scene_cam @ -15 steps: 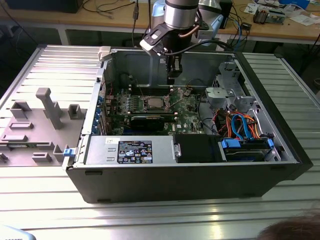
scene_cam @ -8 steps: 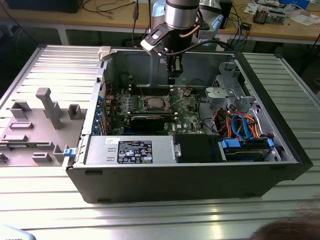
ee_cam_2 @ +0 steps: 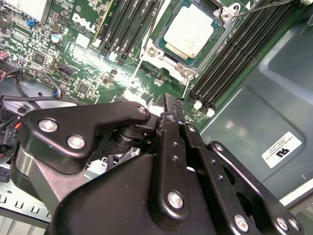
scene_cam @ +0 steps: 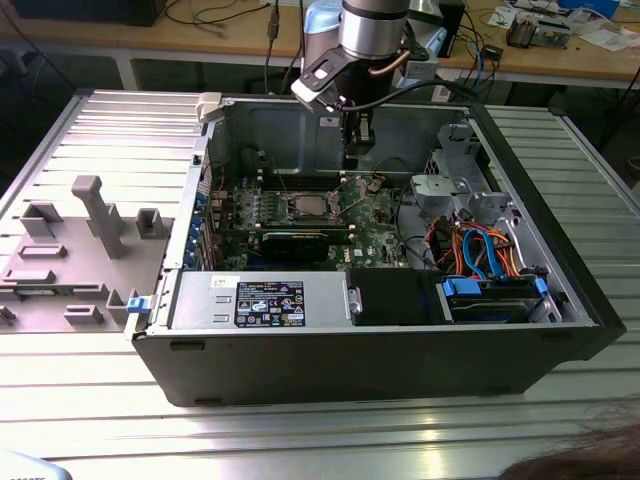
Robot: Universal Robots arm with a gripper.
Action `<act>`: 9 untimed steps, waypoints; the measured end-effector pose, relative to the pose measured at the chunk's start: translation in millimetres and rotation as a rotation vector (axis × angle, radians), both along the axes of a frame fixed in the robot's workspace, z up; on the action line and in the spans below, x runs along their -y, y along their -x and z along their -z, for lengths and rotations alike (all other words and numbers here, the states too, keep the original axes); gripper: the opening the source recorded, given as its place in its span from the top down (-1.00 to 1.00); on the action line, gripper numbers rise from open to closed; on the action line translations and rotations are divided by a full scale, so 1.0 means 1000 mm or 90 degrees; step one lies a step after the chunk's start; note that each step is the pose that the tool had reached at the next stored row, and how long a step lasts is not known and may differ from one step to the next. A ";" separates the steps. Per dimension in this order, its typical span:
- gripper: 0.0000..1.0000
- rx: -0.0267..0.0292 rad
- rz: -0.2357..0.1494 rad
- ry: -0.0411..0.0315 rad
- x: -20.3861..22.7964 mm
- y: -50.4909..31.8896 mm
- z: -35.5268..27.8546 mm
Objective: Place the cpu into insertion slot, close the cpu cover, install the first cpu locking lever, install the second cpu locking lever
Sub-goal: 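Install the second cpu locking lever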
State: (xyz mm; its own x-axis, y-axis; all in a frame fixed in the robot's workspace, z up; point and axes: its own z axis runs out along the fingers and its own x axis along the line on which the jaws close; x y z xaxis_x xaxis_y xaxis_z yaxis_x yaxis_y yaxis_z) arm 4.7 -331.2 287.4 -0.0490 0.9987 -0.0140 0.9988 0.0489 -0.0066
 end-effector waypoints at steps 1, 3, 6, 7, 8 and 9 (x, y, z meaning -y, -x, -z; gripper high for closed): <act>0.79 0.0000 0.000 0.0000 0.0000 -0.0005 0.0000; 0.79 0.0000 0.000 0.0000 0.0000 -0.0022 0.0000; 0.79 0.0000 0.000 0.0000 0.0000 -0.0028 0.0000; 0.79 0.0000 0.000 0.0000 0.0000 -0.0029 0.0000; 0.79 0.0000 0.000 0.0000 0.0000 -0.0030 0.0000; 0.79 0.0000 0.000 0.0000 0.0000 -0.0032 0.0000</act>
State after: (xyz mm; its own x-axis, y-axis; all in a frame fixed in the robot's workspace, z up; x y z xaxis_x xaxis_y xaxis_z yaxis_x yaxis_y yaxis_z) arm 7.9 -331.2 287.4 -0.0490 0.9987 -0.0140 0.9988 0.0489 -0.0066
